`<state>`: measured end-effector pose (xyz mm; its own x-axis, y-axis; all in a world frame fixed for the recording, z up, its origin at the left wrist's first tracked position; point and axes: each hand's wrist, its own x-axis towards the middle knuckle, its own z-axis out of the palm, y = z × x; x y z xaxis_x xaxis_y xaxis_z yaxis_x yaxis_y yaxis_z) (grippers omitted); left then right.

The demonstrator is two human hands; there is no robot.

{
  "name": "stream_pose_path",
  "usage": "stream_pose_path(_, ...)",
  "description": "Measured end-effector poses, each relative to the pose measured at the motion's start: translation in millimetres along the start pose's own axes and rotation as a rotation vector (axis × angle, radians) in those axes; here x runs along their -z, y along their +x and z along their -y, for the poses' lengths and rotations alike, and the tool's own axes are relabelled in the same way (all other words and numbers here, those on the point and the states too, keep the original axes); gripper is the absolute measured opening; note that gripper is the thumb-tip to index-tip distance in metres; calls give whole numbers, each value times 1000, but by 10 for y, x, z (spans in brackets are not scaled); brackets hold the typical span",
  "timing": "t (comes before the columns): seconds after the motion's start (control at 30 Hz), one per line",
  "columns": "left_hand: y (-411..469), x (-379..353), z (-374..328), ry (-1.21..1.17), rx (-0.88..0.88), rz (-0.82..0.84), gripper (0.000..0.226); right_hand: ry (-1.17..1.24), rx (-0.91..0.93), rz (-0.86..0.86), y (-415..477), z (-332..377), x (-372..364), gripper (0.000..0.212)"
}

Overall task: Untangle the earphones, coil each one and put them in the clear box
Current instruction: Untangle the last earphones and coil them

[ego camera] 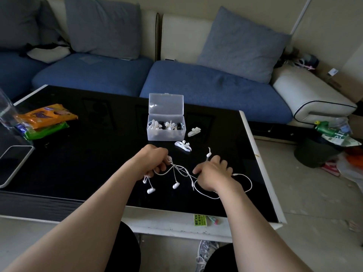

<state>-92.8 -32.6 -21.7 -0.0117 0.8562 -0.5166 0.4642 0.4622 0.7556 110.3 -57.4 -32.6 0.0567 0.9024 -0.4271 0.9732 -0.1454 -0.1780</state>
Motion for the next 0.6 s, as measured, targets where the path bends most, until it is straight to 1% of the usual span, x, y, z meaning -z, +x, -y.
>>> stream_pose_path(0.07,7,0,-2,-21,2,25,25,-89,61,28,4,67,-23,55)
stream_pose_path(0.1,12,2,-3,-38,2,39,25,-100,85,26,2,91,-23,55)
stream_pose_path(0.13,16,7,-2,-56,3,55,26,-77,107,14,5,111,-23,51)
stream_pose_path(0.2,26,19,1,-95,7,87,26,12,141,-4,-11,148,-19,36)
stream_pose_path(0.27,23,29,-7,-139,9,116,27,29,176,-17,-25,184,-19,21)
stream_pose_path(0.33,19,36,-12,-172,21,144,28,60,219,-59,11,198,-36,16)
stream_pose_path(0.4,19,36,-8,-204,22,190,30,228,304,-93,42,185,-44,22)
stream_pose_path(0.47,21,35,2,-253,2,230,30,388,367,-64,42,164,-27,26)
stream_pose_path(0.53,30,44,22,-261,-32,227,34,486,356,24,-23,169,29,24)
stream_pose_path(0.6,27,57,35,-226,-66,218,43,567,322,95,-39,189,35,35)
